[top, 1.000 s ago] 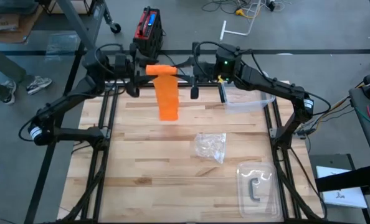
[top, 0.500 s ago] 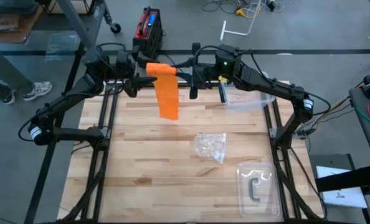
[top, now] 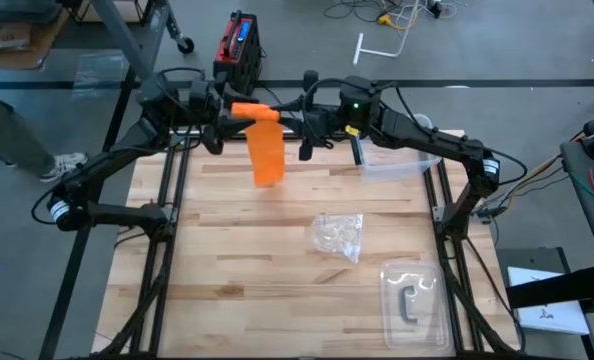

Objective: Roll bandage
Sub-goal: Roll the orange bandage

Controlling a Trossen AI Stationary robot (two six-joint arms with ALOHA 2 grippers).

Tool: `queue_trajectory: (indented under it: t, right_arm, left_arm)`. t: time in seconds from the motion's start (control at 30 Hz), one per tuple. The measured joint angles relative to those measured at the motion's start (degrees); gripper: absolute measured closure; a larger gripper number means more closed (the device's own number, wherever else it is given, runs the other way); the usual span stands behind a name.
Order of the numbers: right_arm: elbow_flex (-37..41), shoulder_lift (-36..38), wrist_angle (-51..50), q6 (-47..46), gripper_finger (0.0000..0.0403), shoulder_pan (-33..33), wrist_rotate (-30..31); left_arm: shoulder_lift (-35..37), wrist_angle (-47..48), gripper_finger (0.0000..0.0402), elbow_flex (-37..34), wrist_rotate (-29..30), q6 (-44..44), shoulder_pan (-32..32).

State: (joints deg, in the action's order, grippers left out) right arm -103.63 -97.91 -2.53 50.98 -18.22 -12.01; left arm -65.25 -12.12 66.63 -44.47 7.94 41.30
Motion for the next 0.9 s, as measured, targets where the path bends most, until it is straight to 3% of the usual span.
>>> queue_trajectory:
  t: [0.4, 0.73, 0.9]
  right_arm:
    - [0.0, 0.0, 1.2, 0.7, 0.0339, 0.0, -0.2]
    - [0.0, -0.1, 1.4, -0.9, 0.0337, 0.1, 0.0]
    - [0.0, -0.1, 1.4, -0.9, 0.0335, 0.1, 0.0]
  left_arm:
    - [-0.1, -0.1, 0.026, 0.0, -0.3, 1.6, 0.0]
    - [-0.1, 0.1, 0.0243, 0.0, -0.5, 0.0, 0.0]
    - [-0.1, 0.1, 0.026, 0.0, -0.6, -1.4, 0.0]
